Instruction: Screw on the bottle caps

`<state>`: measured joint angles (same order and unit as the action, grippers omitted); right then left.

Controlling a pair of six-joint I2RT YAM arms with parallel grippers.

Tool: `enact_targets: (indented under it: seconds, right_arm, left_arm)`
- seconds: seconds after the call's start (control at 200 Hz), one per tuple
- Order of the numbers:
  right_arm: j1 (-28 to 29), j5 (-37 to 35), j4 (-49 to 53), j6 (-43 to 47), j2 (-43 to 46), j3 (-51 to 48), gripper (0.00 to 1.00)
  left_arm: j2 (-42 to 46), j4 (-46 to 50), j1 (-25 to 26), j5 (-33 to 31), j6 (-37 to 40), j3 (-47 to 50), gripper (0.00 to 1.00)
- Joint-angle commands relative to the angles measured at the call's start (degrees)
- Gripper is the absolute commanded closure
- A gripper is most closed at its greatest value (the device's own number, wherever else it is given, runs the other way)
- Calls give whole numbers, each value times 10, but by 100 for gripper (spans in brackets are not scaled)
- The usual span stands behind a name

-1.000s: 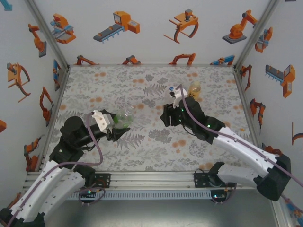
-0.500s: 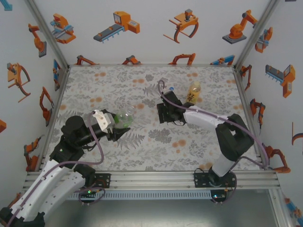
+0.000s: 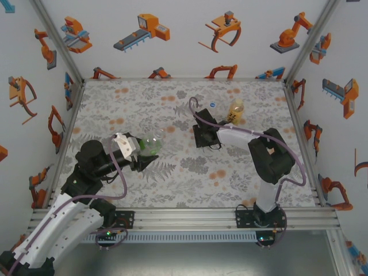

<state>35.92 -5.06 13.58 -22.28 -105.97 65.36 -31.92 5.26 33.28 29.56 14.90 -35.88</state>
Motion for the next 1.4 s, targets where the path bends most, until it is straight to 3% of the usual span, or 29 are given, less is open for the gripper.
enact_targets:
  seconds: [0.0, 0.315, 0.776, 1.006, 1.187, 1.392]
  right_arm:
    - [1, 15, -6, 2, 6, 3, 62]
    - [17, 13, 18, 6, 27, -1, 70]
    - [126, -18, 74, -69, 127, -97, 70]
    - [149, -19, 43, -96, 138, -147, 66]
    - [155, -34, 69, -95, 159, -133, 51]
    - [162, -29, 84, -100, 178, -126, 54]
  left_arm:
    - [1, 2, -3, 1, 10, -21, 59]
    - [1, 2, -4, 2, 10, -23, 59]
    - [1, 3, -3, 2, 11, -23, 59]
    - [-2, 1, -4, 6, 9, -23, 59]
    - [-2, 4, -4, 6, 9, -23, 59]
    - [0, 2, -3, 5, 9, -23, 59]
